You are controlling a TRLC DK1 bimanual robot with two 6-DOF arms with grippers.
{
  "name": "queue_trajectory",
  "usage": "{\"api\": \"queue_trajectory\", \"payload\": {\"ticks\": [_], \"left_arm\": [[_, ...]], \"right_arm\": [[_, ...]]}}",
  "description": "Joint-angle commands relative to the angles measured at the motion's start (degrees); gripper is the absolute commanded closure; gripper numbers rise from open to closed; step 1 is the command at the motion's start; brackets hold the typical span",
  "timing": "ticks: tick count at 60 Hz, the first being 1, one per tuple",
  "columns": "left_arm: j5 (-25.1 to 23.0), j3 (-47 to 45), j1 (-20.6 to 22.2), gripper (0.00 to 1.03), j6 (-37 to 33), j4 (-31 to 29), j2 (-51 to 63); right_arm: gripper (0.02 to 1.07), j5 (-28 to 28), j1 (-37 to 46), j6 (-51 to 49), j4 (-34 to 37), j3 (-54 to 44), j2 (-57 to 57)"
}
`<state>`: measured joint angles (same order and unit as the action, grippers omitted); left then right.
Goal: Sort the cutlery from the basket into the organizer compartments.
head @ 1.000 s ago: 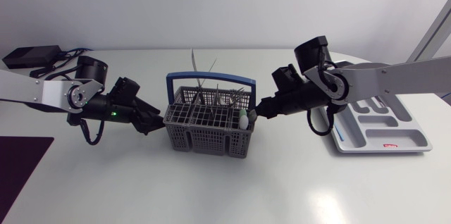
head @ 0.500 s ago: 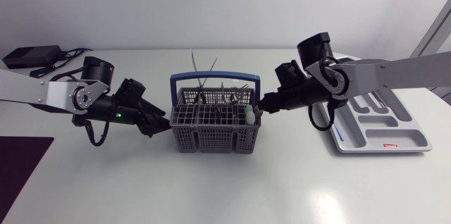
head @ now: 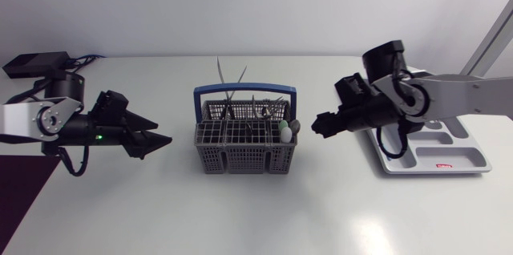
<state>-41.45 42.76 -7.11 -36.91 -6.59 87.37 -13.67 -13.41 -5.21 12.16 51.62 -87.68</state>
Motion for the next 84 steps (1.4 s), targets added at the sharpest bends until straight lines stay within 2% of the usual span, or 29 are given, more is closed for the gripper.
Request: {"api": "queue_trajectory", "payload": {"ticks": [1,14,23,36,44,52,56,68,74,84], "left_arm": [[0.9,-4.0,0.3,0.11,-1.9,-0.9,-8.3],[2.7,-5.3,3.5,0.11,-1.5,-8.6,-19.8],[6.0,-5.1,8.1,0.11,0.3,-11.1,-24.6],[10.3,-5.1,15.3,0.11,3.0,-10.7,-26.2],[10.7,-5.4,18.7,0.11,5.2,-8.4,-25.7],[13.4,-5.2,24.3,0.11,7.4,-5.2,-24.1],[14.0,-4.4,25.7,0.11,8.9,-4.0,-23.2],[14.0,-2.9,27.7,0.11,10.0,-3.2,-20.4],[14.2,-2.2,27.9,0.11,10.2,-3.0,-19.0],[14.3,-2.1,27.9,0.11,10.3,-2.8,-18.7]], "right_arm": [[0.37,-0.7,0.1,-1.3,2.3,-1.7,6.3],[0.37,-2.5,-1.7,-1.4,10.2,-2.0,16.0],[0.37,-3.5,-5.1,0.0,14.2,-0.2,17.9],[0.37,-3.5,-9.9,2.5,16.8,2.8,15.3],[0.38,-3.7,-11.0,2.5,16.8,3.6,13.3],[0.39,-5.5,-11.5,3.0,16.7,4.9,11.2],[0.4,-5.6,-11.7,3.0,16.6,5.4,10.2],[0.44,-5.5,-13.0,3.7,16.4,6.4,8.8],[0.44,-5.5,-13.5,3.7,16.4,7.1,8.1],[0.5,-5.3,-14.4,4.3,16.0,8.3,5.6]]}}
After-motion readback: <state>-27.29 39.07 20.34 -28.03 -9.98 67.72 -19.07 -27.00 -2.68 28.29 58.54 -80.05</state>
